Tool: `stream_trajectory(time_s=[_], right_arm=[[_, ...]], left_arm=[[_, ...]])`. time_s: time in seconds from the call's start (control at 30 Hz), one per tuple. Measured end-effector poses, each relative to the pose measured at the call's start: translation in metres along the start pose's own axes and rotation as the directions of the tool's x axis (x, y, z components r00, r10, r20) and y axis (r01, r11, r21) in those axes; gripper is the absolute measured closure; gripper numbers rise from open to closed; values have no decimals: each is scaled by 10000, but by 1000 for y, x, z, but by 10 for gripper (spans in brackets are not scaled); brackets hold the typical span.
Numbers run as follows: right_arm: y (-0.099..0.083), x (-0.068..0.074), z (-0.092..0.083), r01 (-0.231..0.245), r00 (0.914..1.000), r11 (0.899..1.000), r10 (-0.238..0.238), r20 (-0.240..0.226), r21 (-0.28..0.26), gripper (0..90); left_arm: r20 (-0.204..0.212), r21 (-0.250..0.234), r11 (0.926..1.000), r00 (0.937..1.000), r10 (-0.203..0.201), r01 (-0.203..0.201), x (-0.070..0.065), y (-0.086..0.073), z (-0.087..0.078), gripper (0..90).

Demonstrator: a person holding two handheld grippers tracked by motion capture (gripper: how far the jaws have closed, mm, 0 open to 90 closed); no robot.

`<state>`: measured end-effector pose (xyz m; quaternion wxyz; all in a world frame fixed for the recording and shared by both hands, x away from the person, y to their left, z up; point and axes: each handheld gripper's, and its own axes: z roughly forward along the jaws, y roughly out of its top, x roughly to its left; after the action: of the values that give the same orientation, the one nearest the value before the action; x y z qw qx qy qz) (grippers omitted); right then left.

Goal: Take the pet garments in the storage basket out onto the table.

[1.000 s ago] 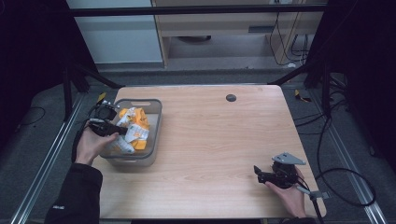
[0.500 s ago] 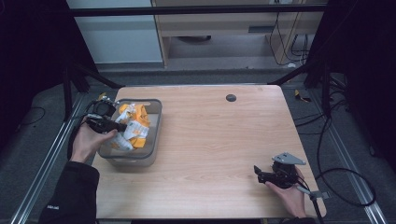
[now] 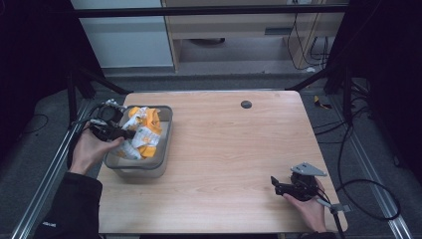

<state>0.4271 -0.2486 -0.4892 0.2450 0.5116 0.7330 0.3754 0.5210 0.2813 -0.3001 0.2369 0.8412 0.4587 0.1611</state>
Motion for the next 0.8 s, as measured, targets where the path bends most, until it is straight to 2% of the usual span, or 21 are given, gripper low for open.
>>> stream_trajectory(time_s=[0.4, 0.6, 0.8], right_arm=[[0, 0, 0, 134, 9999, 9999, -133, 65, -74, 117], [0, 0, 0, 142, 9999, 9999, -142, 68, -97, 118], [0, 0, 0, 160, 9998, 9998, -159, 72, -112, 118]], left_arm=[[274, -220, 9972, 9971, 716, -710, -20, 6, -15, 740], [352, -382, 9926, 9925, 1168, -1155, -34, 11, -22, 740], [516, -427, 9859, 9851, 1638, -1617, -48, 16, -26, 740]])
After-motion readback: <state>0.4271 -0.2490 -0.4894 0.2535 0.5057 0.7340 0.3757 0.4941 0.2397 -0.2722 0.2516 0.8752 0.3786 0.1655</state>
